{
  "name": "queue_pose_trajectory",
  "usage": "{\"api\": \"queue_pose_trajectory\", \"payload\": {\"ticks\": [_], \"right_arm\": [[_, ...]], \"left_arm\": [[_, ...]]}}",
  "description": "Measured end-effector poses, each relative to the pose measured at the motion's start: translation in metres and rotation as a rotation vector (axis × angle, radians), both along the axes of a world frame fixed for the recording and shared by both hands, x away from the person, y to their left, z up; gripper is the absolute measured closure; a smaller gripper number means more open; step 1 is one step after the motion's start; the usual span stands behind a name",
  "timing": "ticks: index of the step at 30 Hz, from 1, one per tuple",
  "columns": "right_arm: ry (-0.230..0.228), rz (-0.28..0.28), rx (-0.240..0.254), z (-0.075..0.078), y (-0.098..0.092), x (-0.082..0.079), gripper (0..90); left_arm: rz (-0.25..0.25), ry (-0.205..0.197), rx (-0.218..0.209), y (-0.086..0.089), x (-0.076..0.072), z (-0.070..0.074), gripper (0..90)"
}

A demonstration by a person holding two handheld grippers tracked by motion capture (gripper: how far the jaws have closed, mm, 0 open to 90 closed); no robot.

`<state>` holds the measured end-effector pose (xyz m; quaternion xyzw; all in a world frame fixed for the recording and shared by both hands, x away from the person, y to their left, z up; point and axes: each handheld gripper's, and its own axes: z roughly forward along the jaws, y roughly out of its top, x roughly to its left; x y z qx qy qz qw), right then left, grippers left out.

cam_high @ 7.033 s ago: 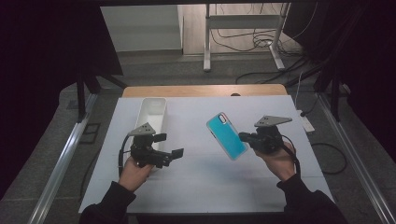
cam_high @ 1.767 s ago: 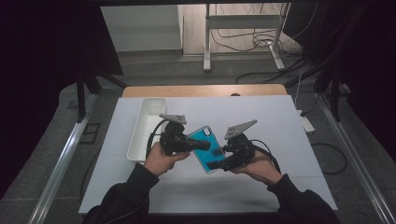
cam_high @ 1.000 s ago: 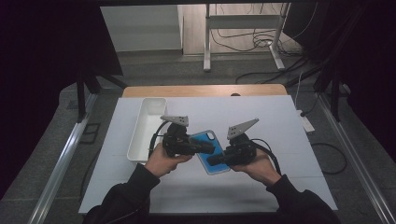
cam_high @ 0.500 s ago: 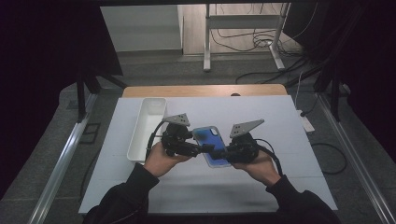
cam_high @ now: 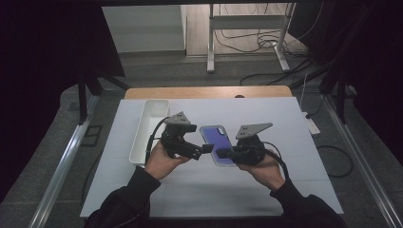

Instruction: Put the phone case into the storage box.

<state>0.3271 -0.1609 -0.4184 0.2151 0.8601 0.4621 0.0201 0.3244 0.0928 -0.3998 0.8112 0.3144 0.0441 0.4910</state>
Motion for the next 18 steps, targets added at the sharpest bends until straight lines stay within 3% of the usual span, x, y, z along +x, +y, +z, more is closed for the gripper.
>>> {"api": "queue_pose_trajectory", "payload": {"ticks": [4, 9, 12, 16, 18], "right_arm": [[-0.004, -0.019, -0.001, -0.0006, -0.001, -0.0001, 86.6], [-0.017, -0.042, -0.01, -0.0012, -0.0011, -0.001, 86.6], [-0.029, -0.056, -0.013, -0.0016, -0.0002, -0.0019, 86.6], [-0.034, -0.062, -0.012, -0.0018, 0.0007, -0.0029, 86.6], [-0.035, -0.063, -0.014, -0.0019, 0.001, -0.0031, 86.6]], "left_arm": [[0.035, 0.008, 0.02, 0.0005, 0.0008, -0.0009, 0.0], [0.042, 0.01, 0.022, 0.0023, 0.0016, -0.0022, 1.2], [0.053, 0.013, 0.026, 0.004, 0.0011, -0.0024, 10.9], [0.041, 0.016, 0.024, 0.0051, -0.0001, -0.0021, 34.0], [0.044, 0.018, 0.024, 0.0048, -0.0004, -0.002, 37.4]]}}
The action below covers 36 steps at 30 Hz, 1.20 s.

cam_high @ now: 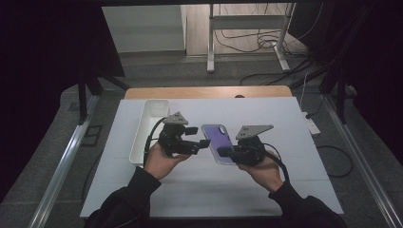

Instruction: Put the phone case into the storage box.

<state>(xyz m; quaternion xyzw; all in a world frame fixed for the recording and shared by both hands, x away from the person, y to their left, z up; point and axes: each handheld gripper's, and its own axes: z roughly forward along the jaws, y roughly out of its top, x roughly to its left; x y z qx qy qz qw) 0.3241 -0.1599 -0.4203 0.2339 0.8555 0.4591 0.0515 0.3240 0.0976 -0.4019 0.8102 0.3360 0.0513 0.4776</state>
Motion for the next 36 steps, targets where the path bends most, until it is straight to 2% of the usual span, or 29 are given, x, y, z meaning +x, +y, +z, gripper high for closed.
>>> {"api": "queue_pose_trajectory", "payload": {"ticks": [5, 7, 10, 12, 14, 17, 21, 26, 31, 36], "right_arm": [[-0.003, -0.002, -0.004, -0.001, 0.002, -0.001, 86.6], [-0.007, -0.006, -0.007, -0.001, 0.003, -0.002, 86.6], [-0.013, -0.017, -0.016, -0.001, 0.004, -0.002, 86.5], [-0.021, -0.025, -0.024, -0.002, 0.005, -0.003, 86.5], [-0.02, -0.028, -0.026, -0.002, 0.005, -0.003, 86.4], [-0.017, -0.029, -0.029, -0.004, 0.006, -0.002, 86.2], [-0.014, -0.024, -0.048, -0.006, 0.009, -0.003, 84.4], [-0.051, -0.031, -0.101, -0.008, 0.015, -0.006, 80.9], [-0.007, -0.024, -0.051, -0.008, 0.013, -0.003, 72.0], [0.018, -0.031, -0.037, -0.009, 0.013, -0.001, 59.1]], "left_arm": [[-0.02, 0.032, -0.017, 0.0, 0.0, 0.0, 58.4], [-0.028, 0.044, -0.025, 0.0, 0.0, 0.0, 64.2], [-0.039, 0.063, -0.048, 0.0, 0.0, -0.001, 79.4], [-0.037, 0.084, -0.056, 0.001, 0.001, -0.001, 81.4], [-0.043, 0.118, -0.099, 0.004, 0.003, -0.002, 83.7], [-0.046, 0.128, -0.123, 0.005, 0.004, -0.003, 85.1], [-0.03, 0.124, -0.112, 0.003, 0.004, -0.003, 87.1], [0.004, 0.107, -0.069, -0.001, 0.001, -0.002, 88.0], [0.026, 0.095, -0.061, -0.001, 0.001, -0.002, 88.1], [0.031, 0.091, -0.059, -0.002, 0.0, -0.003, 88.2]]}}
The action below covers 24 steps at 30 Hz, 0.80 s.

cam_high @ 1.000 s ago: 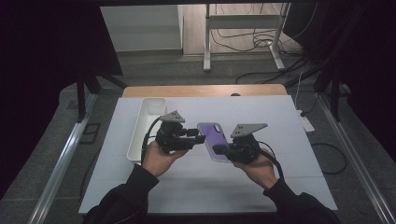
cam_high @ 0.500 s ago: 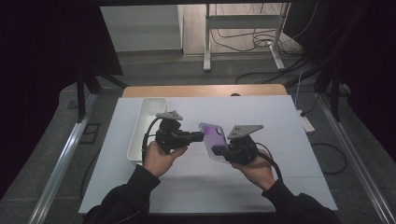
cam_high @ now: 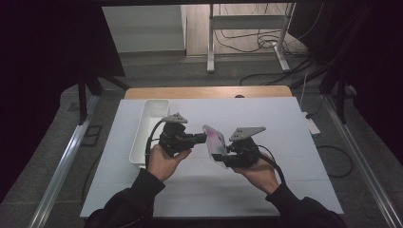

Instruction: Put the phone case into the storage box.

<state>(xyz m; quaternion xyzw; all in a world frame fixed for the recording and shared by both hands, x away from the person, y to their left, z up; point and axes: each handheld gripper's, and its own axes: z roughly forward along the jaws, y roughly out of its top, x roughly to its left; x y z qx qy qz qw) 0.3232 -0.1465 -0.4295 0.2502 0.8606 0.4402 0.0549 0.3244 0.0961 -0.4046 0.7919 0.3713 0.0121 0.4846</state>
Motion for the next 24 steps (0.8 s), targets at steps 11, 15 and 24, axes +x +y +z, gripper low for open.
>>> {"api": "queue_pose_trajectory", "payload": {"ticks": [11, 15, 24], "right_arm": [[0.024, 0.01, 0.027, -0.004, 0.004, 0.003, 27.9], [0.026, 0.004, 0.017, -0.005, 0.005, 0.004, 21.4], [0.008, -0.008, 0.004, -0.008, 0.01, 0.001, 12.0]], "left_arm": [[-0.003, -0.001, 0.011, -0.005, -0.001, -0.002, 88.2], [-0.002, -0.001, 0.018, -0.007, -0.002, -0.003, 88.2], [-0.004, -0.011, 0.032, -0.011, -0.004, -0.001, 88.3]]}}
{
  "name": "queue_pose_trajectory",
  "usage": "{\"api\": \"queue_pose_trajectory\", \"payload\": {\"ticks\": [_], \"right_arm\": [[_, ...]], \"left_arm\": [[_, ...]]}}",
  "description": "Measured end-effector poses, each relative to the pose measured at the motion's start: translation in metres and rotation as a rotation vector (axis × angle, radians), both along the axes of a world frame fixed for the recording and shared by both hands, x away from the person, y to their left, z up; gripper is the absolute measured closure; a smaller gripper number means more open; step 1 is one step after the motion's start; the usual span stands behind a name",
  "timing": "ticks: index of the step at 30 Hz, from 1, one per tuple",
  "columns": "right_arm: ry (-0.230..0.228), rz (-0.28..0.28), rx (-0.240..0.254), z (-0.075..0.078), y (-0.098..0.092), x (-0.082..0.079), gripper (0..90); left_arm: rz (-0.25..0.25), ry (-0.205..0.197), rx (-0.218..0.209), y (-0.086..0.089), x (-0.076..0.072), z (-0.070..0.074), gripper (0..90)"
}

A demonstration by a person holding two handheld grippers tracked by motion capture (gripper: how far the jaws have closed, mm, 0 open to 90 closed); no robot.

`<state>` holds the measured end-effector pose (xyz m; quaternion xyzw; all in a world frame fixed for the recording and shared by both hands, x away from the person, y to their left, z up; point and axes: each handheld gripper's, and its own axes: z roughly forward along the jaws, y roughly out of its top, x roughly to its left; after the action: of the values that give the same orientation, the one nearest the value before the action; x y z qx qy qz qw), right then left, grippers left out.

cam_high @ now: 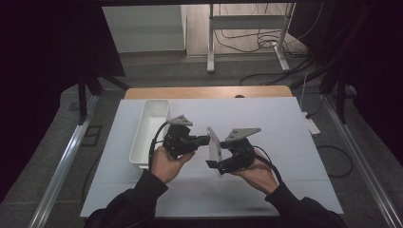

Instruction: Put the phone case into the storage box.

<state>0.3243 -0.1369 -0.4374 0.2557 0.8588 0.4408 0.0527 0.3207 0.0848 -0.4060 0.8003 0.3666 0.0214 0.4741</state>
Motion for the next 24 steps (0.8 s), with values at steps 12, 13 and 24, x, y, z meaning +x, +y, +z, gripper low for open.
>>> {"api": "queue_pose_trajectory", "payload": {"ticks": [12, 13, 24], "right_arm": [[-0.018, -0.019, -0.004, -0.0005, 0.003, -0.0029, 7.4], [-0.015, -0.029, -0.002, -0.0004, 0.003, -0.003, 6.6], [-0.023, -0.065, -0.011, -0.0012, 0.0071, -0.0054, 1.9]], "left_arm": [[0.018, -0.029, 0.03, -0.0046, -0.0048, 0.0038, 88.3], [0.022, -0.03, 0.032, -0.0045, -0.005, 0.0042, 88.3], [0.062, -0.07, 0.079, -0.0091, -0.0097, 0.0069, 88.3]]}}
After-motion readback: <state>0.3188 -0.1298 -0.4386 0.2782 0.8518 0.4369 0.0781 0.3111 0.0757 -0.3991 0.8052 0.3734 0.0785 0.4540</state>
